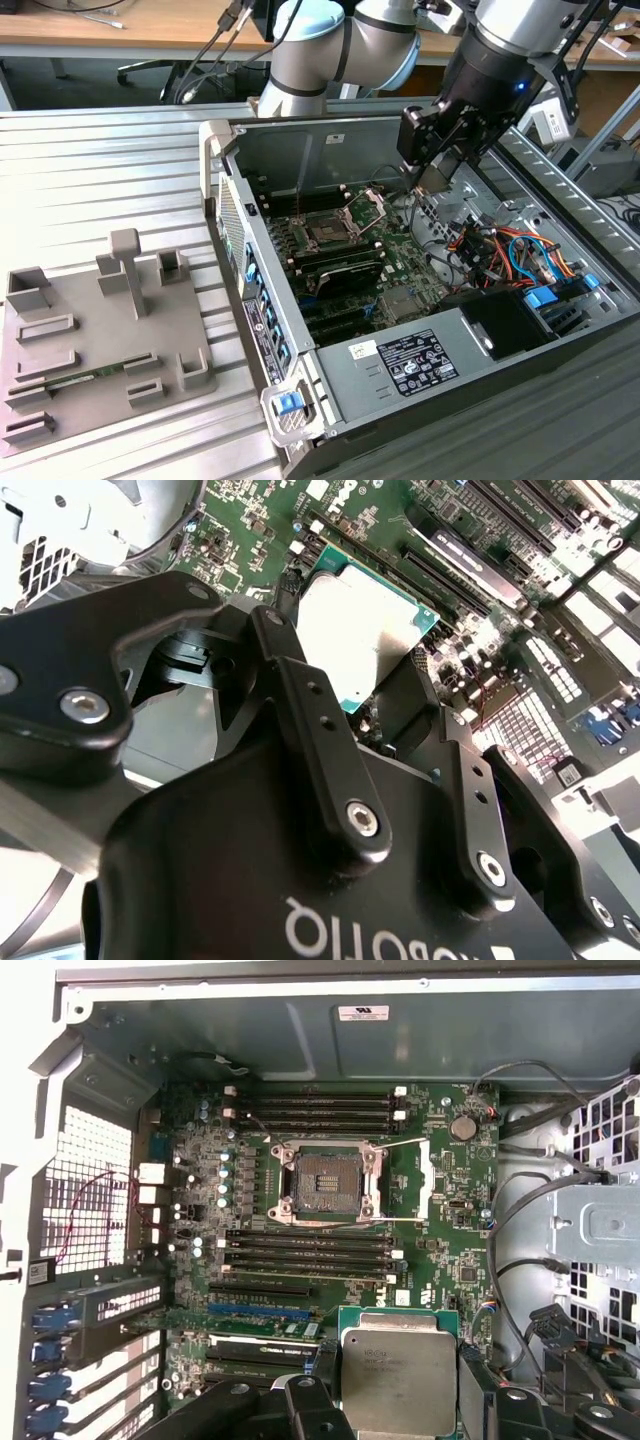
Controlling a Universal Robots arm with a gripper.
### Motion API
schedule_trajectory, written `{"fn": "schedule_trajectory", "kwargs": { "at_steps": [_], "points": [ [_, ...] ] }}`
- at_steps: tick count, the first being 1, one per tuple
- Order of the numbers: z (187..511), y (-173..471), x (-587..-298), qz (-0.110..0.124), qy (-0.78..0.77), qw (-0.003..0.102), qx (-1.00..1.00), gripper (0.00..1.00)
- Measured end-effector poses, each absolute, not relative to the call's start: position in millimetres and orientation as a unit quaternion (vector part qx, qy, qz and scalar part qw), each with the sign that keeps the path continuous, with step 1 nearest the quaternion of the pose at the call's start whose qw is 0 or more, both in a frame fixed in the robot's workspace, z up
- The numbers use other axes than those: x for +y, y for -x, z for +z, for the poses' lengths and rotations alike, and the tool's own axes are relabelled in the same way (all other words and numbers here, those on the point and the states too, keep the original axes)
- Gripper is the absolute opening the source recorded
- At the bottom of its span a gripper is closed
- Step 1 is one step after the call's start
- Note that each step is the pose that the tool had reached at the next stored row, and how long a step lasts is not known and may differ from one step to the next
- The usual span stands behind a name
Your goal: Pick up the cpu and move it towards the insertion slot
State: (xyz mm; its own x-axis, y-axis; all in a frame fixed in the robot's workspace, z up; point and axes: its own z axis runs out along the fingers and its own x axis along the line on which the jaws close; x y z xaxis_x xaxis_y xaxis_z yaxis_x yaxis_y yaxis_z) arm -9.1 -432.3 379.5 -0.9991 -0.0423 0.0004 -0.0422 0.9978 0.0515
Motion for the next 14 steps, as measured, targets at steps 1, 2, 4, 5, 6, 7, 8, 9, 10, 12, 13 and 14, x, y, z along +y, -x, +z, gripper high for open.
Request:
{"fn": "schedule_trajectory", "kwargs": {
  "at_steps": [1, 2, 4, 5, 6, 7, 8, 9, 10, 12, 13, 14],
  "points": [
    [379.3, 9.1, -432.3, -0.026, -0.021, 0.001, -0.999, 0.55],
    [379.1, 9.1, -432.3, -0.026, -0.021, 0.001, -0.999, 0.55],
    [378.9, 9.1, -432.3, -0.026, -0.021, 0.001, -0.999, 0.55],
    [378.7, 9.1, -432.3, -0.026, -0.021, 0.001, -0.999, 0.55],
    [378.5, 9.1, -432.3, -0.026, -0.021, 0.001, -0.999, 0.55],
    [378.4, 9.1, -432.3, -0.026, -0.021, 0.001, -0.999, 0.55],
    [378.3, 9.1, -432.3, -0.026, -0.021, 0.001, -0.999, 0.55],
    [378.0, 9.1, -432.3, -0.026, -0.021, 0.001, -0.999, 0.55],
    [377.8, 9.1, -432.3, -0.026, -0.021, 0.001, -0.999, 0.55],
    [377.5, 9.1, -432.3, -0.026, -0.021, 0.001, -0.999, 0.55],
    [377.1, 9.1, -432.3, -0.026, -0.021, 0.001, -0.999, 0.55],
    [376.9, 9.1, -432.3, -0.026, -0.021, 0.001, -0.999, 0.55]
  ]
}}
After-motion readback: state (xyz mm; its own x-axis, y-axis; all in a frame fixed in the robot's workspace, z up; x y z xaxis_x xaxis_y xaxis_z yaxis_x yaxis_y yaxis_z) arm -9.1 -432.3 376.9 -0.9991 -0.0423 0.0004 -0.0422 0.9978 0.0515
